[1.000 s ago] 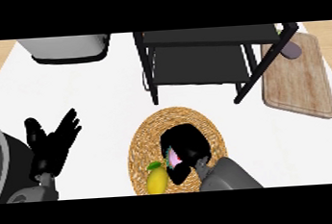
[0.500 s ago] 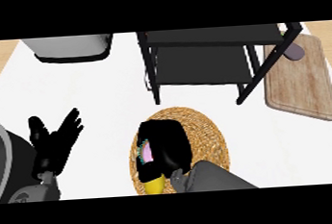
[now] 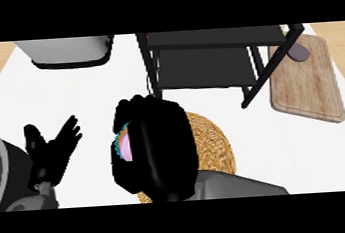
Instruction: Pick the cupcake from the placemat and place it in the tiered shelf
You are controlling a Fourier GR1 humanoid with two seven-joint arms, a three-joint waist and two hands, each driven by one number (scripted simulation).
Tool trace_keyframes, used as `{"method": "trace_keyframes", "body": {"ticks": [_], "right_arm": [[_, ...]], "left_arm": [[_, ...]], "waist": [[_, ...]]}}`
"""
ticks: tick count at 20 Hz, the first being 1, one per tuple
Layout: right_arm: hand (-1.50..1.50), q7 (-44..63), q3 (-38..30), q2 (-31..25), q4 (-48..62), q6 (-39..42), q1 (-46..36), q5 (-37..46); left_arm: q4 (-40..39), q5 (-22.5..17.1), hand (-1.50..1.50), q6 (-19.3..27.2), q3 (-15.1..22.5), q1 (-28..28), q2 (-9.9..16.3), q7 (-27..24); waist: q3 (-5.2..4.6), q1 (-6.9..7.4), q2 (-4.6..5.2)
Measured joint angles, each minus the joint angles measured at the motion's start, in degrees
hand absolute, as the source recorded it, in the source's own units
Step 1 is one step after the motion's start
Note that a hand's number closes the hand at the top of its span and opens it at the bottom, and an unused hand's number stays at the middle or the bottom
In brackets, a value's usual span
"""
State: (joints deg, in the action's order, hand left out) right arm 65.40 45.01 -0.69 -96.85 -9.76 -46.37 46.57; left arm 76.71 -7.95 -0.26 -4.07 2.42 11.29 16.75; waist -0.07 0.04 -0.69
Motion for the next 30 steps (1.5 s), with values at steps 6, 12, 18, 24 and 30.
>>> {"method": "trace_keyframes", "body": {"ticks": [6, 12, 18, 24, 30], "right_arm": [[1.50, 3.06, -9.09, -0.16, -2.90, 5.47, -9.45, 0.59], [1.50, 2.04, -21.25, -1.00, -0.65, 10.28, -16.53, -0.89], [1.50, -0.50, -30.92, -3.27, 4.66, 13.91, -22.54, -2.48], [1.50, -4.67, -38.12, -6.25, 13.19, 16.45, -26.90, -4.99], [1.50, -9.80, -41.08, -8.69, 21.52, 19.15, -28.44, -6.90]], "left_arm": [[-0.72, 0.21, 0.00, 0.17, -0.22, 0.46, -0.23, -0.46], [-0.93, -0.24, 0.00, -0.19, -0.82, 0.67, -0.10, -0.55], [-0.27, 0.30, 0.00, 0.38, -0.18, 1.31, -0.90, -0.11], [-0.47, 0.17, 0.00, -0.76, -0.73, 0.57, -0.08, -0.75], [0.15, 0.25, 0.00, -1.11, -0.71, -0.12, -0.22, -0.66]], "waist": [[-0.03, -0.28, 0.07], [-0.01, -0.28, 0.27], [0.02, -0.02, 0.44], [0.02, 0.35, 0.63], [0.03, 0.59, 0.72]]}}
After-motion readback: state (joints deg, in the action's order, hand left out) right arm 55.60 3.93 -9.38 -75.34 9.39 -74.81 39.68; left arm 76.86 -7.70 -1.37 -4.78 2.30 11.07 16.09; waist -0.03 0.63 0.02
